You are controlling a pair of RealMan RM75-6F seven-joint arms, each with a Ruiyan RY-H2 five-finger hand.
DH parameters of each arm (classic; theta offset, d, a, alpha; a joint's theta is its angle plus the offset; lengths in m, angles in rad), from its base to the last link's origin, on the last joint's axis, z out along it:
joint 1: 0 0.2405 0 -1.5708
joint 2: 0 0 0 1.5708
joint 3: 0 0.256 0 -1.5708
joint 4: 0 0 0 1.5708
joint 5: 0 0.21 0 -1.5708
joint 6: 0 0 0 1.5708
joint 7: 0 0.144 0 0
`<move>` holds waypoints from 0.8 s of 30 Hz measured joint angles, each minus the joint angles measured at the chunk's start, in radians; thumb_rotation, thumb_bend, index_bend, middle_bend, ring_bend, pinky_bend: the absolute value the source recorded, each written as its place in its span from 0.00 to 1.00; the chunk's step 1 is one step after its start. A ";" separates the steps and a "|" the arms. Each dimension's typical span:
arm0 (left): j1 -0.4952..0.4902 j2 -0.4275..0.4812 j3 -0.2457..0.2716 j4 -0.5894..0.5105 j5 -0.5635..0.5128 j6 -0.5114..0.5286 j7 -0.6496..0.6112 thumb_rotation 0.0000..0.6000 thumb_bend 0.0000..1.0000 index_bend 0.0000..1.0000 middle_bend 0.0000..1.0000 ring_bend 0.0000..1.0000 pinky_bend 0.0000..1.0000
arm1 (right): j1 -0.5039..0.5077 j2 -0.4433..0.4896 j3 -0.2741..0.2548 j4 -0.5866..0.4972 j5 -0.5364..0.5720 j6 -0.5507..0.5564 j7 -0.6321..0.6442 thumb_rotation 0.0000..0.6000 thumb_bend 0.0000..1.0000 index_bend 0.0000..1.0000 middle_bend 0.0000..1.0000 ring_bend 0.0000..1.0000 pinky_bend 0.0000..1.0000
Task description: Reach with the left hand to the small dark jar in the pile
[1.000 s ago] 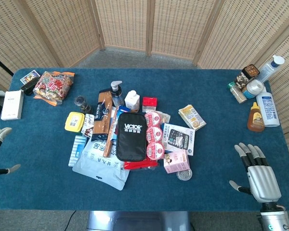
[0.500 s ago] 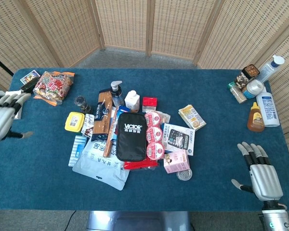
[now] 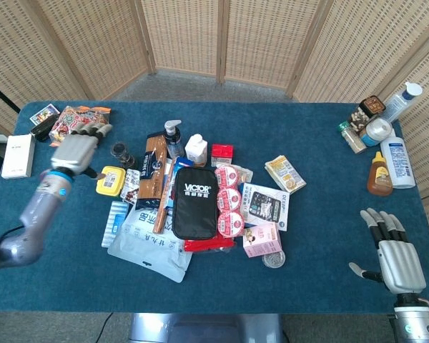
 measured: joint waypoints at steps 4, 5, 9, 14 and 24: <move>-0.041 -0.110 0.009 0.114 -0.052 -0.011 0.005 1.00 0.00 0.00 0.00 0.00 0.00 | 0.000 0.004 0.001 0.005 0.010 -0.004 0.013 1.00 0.00 0.00 0.00 0.00 0.00; -0.045 -0.122 0.009 0.127 -0.057 -0.014 0.003 1.00 0.00 0.00 0.00 0.00 0.00 | 0.000 0.004 0.002 0.006 0.011 -0.004 0.016 1.00 0.00 0.00 0.00 0.00 0.00; -0.064 -0.167 0.009 0.195 -0.079 -0.025 -0.011 1.00 0.00 0.00 0.00 0.00 0.00 | 0.001 0.005 0.004 0.010 0.014 -0.005 0.019 1.00 0.00 0.00 0.00 0.00 0.00; -0.080 -0.210 0.008 0.269 -0.103 -0.050 -0.026 1.00 0.00 0.00 0.00 0.00 0.00 | 0.004 0.003 0.004 0.014 0.023 -0.012 0.017 1.00 0.00 0.00 0.00 0.00 0.00; -0.120 -0.311 0.002 0.404 -0.124 -0.099 -0.045 1.00 0.00 0.03 0.00 0.00 0.04 | 0.007 0.000 0.011 0.027 0.048 -0.021 0.025 1.00 0.00 0.00 0.00 0.00 0.00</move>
